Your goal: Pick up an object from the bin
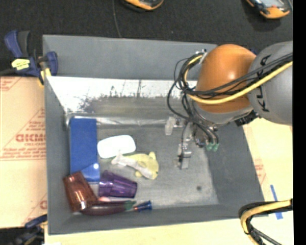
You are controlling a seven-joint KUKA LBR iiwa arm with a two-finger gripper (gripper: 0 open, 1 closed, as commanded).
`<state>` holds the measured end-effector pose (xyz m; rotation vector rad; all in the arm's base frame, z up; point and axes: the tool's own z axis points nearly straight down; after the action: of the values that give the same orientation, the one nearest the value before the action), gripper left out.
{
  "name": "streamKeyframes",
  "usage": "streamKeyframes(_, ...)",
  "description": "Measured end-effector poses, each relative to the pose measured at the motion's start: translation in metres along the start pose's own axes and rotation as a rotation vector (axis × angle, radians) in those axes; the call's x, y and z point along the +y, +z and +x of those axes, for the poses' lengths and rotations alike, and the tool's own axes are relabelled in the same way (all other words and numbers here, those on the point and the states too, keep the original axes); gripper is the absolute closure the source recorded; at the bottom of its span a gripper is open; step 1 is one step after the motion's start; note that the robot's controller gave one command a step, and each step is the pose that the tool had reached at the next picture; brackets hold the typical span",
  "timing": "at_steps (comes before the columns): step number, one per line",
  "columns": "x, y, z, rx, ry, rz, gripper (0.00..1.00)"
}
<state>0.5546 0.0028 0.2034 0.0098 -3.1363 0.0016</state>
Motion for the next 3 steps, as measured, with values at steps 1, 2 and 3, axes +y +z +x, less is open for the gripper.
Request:
streamKeyframes(1, 0.000, -0.005, -0.001, -0.008, 0.000, 0.000, 0.00)
streamKeyframes(2, 0.025, 0.048, -0.016, -0.015, -0.057, 0.001, 0.00)
streamKeyframes(3, 0.038, 0.091, 0.029, -0.016, -0.091, 0.001, 0.00)
